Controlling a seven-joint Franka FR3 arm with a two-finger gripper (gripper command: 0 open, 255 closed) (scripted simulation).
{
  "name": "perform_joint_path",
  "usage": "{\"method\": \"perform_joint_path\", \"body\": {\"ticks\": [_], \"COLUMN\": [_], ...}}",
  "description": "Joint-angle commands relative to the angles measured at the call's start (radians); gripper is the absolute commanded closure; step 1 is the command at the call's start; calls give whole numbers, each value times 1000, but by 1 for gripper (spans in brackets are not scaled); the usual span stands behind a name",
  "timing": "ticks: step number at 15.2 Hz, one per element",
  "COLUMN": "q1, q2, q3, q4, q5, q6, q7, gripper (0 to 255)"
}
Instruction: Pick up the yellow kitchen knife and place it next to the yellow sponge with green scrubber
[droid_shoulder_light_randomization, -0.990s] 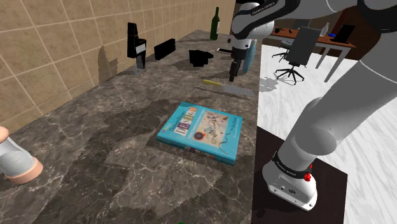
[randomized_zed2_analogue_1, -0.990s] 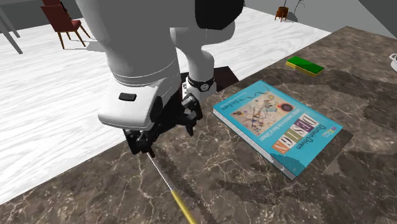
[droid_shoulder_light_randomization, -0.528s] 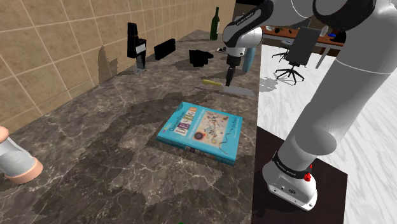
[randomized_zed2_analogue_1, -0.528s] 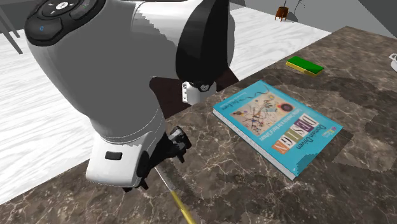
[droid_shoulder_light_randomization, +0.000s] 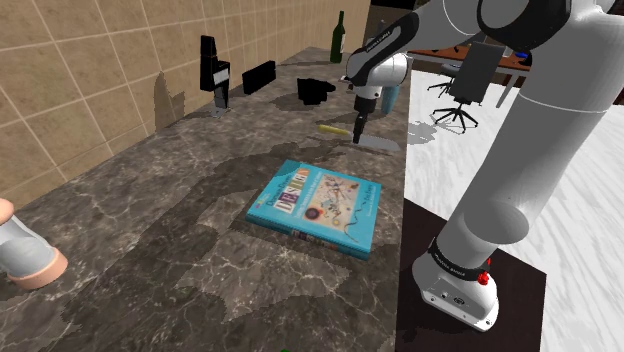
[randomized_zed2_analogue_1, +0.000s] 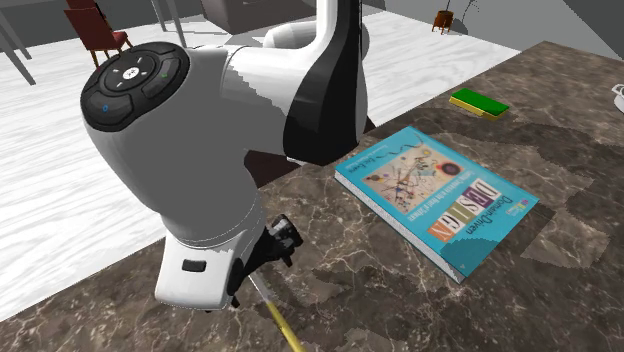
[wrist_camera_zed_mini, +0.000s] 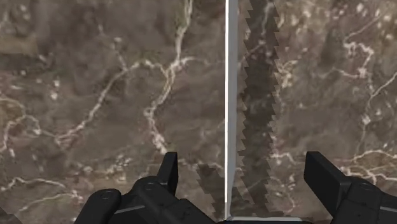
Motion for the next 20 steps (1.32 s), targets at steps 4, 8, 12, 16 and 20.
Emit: {"method": "perform_joint_path", "body": {"ticks": [4, 8, 12, 16, 20], "q1": [0, 0, 0, 1, 3], "q2": [0, 0, 0, -9, -45], "q3": [0, 0, 0, -1, -2], "q4": [-2, -1, -2, 3, 24], "q5": [0, 0, 0, -7, -32], "q6": [2, 2, 2, -10, -60], "q7": [0, 0, 0, 5, 26], "gripper": [0, 255, 255, 255, 255]}}
